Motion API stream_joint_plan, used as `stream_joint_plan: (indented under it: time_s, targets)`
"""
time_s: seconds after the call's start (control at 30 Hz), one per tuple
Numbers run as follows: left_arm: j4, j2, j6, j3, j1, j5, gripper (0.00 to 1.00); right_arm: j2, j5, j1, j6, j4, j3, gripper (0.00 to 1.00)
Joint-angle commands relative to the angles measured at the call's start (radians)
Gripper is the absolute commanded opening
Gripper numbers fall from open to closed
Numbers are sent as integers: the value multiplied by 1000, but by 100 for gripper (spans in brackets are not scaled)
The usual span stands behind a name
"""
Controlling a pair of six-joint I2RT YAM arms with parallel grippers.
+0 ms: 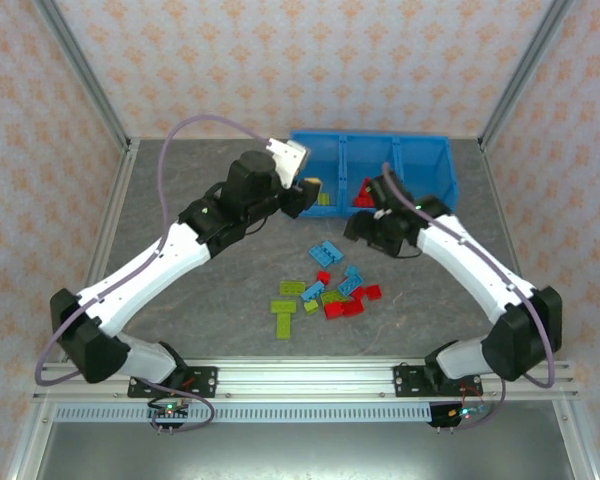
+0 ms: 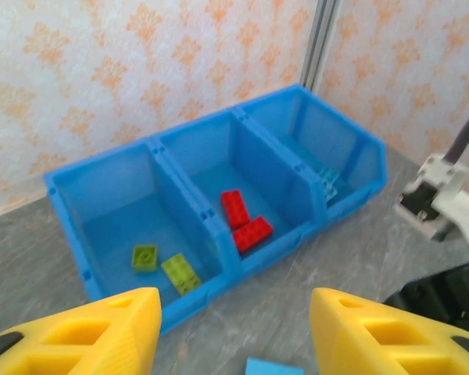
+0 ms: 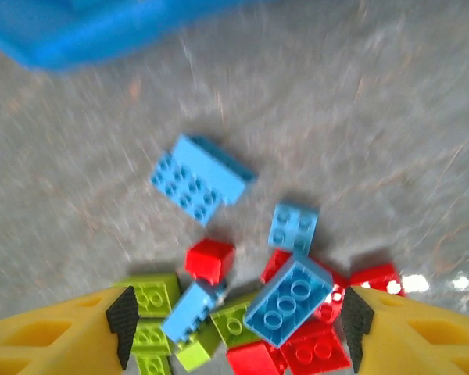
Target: Sort the legos into containers by color
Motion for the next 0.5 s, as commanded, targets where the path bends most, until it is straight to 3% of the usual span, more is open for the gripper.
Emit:
stream_joint_plan:
  time_s: [0.0,0.17,0.27,0.47]
  targets:
    - [-2,-55,69,-99,-2,-42,56,57,55,93,179,-40,-43,73]
    - [36,-77,97,-159,-2,-16,70,162,70,185,222,-83,-28,76]
    - [90,-78,113,-185,-3,11,80,184,68,192,235,-65,-44,80]
    - [149,-90,159,-221,-3,49,90,229,82,193,261,-67,-69,84]
